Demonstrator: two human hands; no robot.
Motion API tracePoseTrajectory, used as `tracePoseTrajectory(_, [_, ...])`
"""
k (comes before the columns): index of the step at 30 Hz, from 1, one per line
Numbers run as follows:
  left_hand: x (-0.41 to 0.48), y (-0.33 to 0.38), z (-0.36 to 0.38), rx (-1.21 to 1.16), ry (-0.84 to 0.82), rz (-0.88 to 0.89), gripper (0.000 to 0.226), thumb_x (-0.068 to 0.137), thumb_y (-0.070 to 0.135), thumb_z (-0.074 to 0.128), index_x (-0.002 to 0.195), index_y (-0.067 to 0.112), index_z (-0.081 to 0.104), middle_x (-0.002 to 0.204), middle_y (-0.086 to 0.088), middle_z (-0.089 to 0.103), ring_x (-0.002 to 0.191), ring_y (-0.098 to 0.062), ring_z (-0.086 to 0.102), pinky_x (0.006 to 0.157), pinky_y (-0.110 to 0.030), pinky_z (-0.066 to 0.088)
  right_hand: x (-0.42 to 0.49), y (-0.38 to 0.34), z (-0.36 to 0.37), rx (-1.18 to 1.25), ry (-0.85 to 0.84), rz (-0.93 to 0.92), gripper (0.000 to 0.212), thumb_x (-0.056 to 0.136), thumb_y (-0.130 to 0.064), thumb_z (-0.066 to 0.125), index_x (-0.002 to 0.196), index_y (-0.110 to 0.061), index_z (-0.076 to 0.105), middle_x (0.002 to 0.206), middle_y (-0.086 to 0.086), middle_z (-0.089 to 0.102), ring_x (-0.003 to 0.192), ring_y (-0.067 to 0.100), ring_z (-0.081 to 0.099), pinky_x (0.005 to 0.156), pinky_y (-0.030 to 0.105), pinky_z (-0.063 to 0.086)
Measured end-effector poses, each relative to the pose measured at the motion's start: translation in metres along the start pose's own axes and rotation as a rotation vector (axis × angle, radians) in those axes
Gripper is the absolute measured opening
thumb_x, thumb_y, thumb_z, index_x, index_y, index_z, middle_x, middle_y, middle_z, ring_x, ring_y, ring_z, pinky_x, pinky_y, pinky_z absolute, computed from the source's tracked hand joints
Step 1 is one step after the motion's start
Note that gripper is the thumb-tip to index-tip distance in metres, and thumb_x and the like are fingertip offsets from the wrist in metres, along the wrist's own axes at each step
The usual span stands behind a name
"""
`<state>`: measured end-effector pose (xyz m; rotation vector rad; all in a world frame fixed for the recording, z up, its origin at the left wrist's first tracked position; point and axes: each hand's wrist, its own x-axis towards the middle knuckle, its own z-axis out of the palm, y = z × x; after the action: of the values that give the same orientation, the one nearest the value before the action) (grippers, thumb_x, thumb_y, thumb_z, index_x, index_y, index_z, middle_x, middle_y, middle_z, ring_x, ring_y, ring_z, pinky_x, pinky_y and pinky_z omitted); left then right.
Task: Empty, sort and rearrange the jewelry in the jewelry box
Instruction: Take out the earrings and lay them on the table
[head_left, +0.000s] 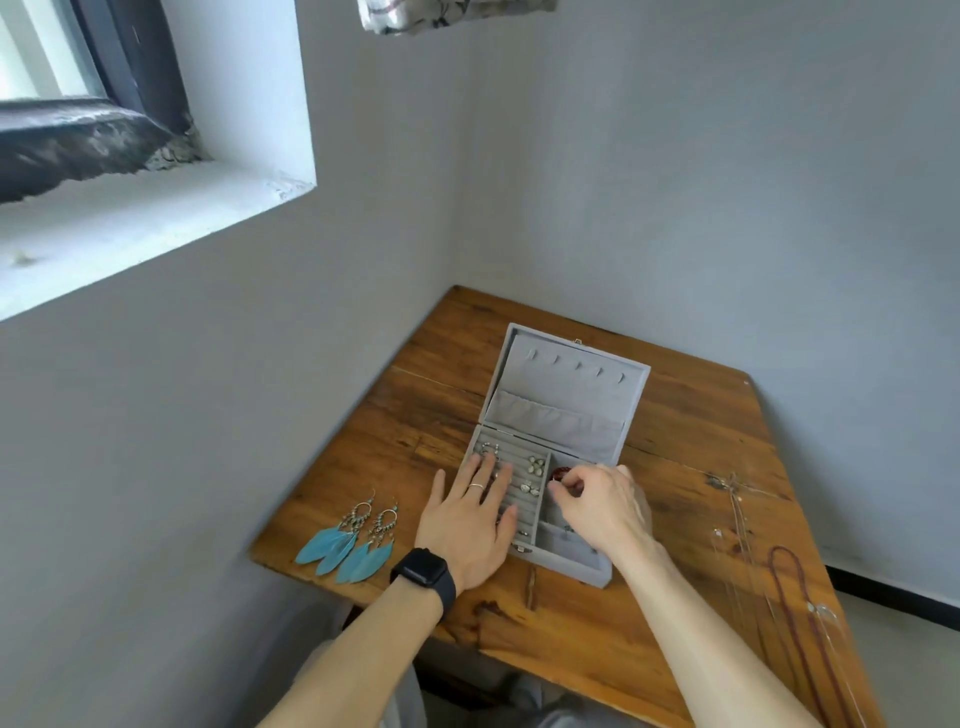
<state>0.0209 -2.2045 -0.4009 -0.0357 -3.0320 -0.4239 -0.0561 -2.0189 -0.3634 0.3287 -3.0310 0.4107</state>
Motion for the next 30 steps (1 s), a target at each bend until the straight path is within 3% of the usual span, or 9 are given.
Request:
tracePoseTrajectory(4, [-0.001,0.000,0.001,0.002,0.003,-0.004,0.061,0.103,0.050,0.011,0.160,0.029,0.004,0.168,0.004,0.007,0.154,-0.016,-0.001,0.122,-0.050,0.002,0.003,-0.001,0.001,0.087,-0.067,0.088,0.024,0.089,-0.057,0.057,0.095,-0.040,0.073,0.104,-0.014,0.073,0.108,0.022,0.060,0.091,0.040,0.049])
tracePoseTrajectory(8, [-0.002,0.000,0.000,0.011,0.007,0.006,0.060,0.103,0.050,0.011,0.160,0.030,0.002,0.168,0.003,0.005,0.154,-0.016,-0.001,0.122,-0.050,0.002,-0.002,0.010,-0.009,0.444,-0.028,0.170,0.013,0.093,-0.044,0.063,0.084,-0.037,0.069,0.088,-0.021,0.068,0.091,0.009,0.063,0.067,0.022,0.045])
tracePoseTrajectory(10, [-0.001,-0.001,-0.002,0.006,0.001,0.016,0.060,0.103,0.051,0.010,0.159,0.031,0.001,0.168,0.003,0.003,0.154,-0.016,-0.003,0.122,-0.050,0.001,-0.012,0.015,-0.018,0.642,0.075,0.259,0.013,0.095,-0.041,0.063,0.085,-0.035,0.069,0.087,-0.023,0.067,0.090,0.003,0.061,0.064,0.017,0.040])
tracePoseTrajectory(13, [-0.001,-0.002,-0.004,0.022,-0.029,0.038,0.059,0.104,0.054,0.009,0.157,0.036,-0.007,0.168,0.004,-0.004,0.154,-0.016,-0.006,0.122,-0.052,0.001,-0.036,0.025,-0.026,1.011,0.208,0.407,0.010,0.098,-0.033,0.062,0.094,-0.029,0.070,0.090,-0.013,0.074,0.094,0.007,0.065,0.076,0.026,0.049])
tracePoseTrajectory(17, [0.000,-0.003,-0.013,0.035,-0.063,0.067,0.059,0.103,0.056,0.014,0.155,0.045,-0.013,0.167,0.001,-0.011,0.153,-0.020,-0.007,0.120,-0.057,0.004,-0.088,0.041,-0.030,1.369,0.235,0.580,0.012,0.096,-0.026,0.066,0.101,-0.018,0.073,0.094,0.001,0.077,0.084,0.016,0.069,0.071,0.032,0.052])
tracePoseTrajectory(19, [0.005,0.002,-0.022,0.029,-0.046,0.113,0.059,0.104,0.055,0.023,0.156,0.045,-0.004,0.167,-0.001,-0.004,0.153,-0.022,-0.003,0.119,-0.058,0.006,-0.116,0.046,-0.024,1.423,0.211,0.633,0.014,0.094,-0.025,0.068,0.100,-0.013,0.073,0.093,0.005,0.077,0.078,0.018,0.067,0.069,0.033,0.052])
tracePoseTrajectory(24, [0.041,0.027,-0.045,0.142,0.054,0.290,0.048,0.102,0.034,0.045,0.149,0.034,0.039,0.154,0.000,0.040,0.146,-0.023,0.026,0.117,-0.048,0.021,-0.165,0.049,-0.004,1.379,0.165,0.591,0.014,0.095,-0.022,0.066,0.095,-0.010,0.073,0.089,0.010,0.076,0.076,0.023,0.069,0.071,0.039,0.056])
tracePoseTrajectory(27, [0.068,0.046,-0.051,0.275,0.041,0.377,0.043,0.100,0.020,0.050,0.141,0.034,0.052,0.138,0.002,0.058,0.129,-0.023,0.046,0.107,-0.040,0.034,-0.178,0.052,0.004,1.354,0.205,0.570,0.013,0.097,-0.018,0.064,0.092,-0.010,0.073,0.086,0.008,0.076,0.081,0.022,0.072,0.071,0.029,0.056])
tracePoseTrajectory(30, [0.087,0.064,-0.052,0.440,-0.033,0.435,0.034,0.100,0.020,0.054,0.129,0.037,0.062,0.126,0.005,0.064,0.120,-0.021,0.052,0.098,-0.036,0.037,-0.183,0.054,0.008,1.292,0.231,0.511,0.014,0.098,-0.017,0.062,0.089,-0.014,0.072,0.084,0.004,0.076,0.080,0.018,0.072,0.069,0.024,0.057])
